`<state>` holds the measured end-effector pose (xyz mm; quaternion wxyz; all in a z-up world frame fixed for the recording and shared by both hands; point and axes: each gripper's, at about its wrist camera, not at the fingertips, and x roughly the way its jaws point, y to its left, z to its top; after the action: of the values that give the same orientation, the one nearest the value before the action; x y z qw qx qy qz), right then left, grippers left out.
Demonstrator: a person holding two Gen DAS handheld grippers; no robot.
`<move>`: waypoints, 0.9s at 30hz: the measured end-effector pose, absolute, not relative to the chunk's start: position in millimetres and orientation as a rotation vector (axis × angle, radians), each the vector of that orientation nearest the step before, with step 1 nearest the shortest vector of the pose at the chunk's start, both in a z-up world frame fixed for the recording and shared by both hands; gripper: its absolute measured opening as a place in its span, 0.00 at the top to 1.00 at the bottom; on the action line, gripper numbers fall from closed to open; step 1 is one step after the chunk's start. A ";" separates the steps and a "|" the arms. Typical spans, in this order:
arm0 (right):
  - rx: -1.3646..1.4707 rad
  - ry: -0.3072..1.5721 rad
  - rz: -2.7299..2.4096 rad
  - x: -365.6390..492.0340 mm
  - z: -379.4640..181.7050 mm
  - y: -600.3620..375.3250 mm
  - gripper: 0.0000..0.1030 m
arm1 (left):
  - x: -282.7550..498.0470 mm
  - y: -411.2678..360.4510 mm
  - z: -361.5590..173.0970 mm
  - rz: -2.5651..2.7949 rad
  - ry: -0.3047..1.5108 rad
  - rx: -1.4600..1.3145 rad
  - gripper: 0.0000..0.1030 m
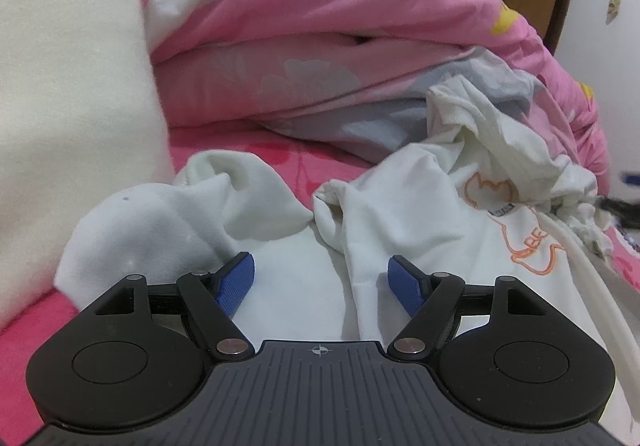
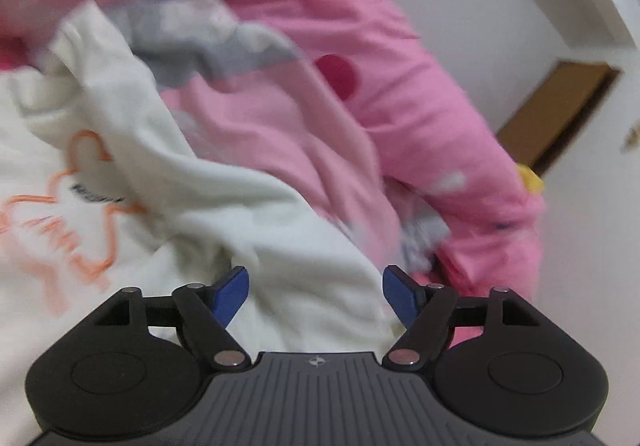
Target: Fold clothes
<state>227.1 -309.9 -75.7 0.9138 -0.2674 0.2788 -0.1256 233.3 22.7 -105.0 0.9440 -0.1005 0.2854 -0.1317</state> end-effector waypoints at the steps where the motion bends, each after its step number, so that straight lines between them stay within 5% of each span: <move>1: -0.506 0.570 -0.257 204.9 -70.4 -310.3 0.19 | 230.1 24.9 -102.9 -0.264 0.574 -0.215 0.28; 12: 0.057 0.495 -0.183 -11.0 -38.3 -316.9 0.18 | 147.4 50.7 -56.1 -0.307 0.641 -0.374 0.24; 22: -0.275 0.431 0.378 -35.8 -93.2 -159.5 0.30 | 101.4 38.9 -58.6 -0.315 0.878 -0.394 0.24; 27: -0.134 0.426 0.353 -41.1 -93.3 -173.7 0.32 | 81.1 52.4 -42.8 -0.279 0.854 -0.387 0.24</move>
<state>-41.1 -173.7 -93.3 0.9597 -0.0662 0.2103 0.1743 81.1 52.4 -42.8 0.8827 -0.1858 0.4103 -0.1341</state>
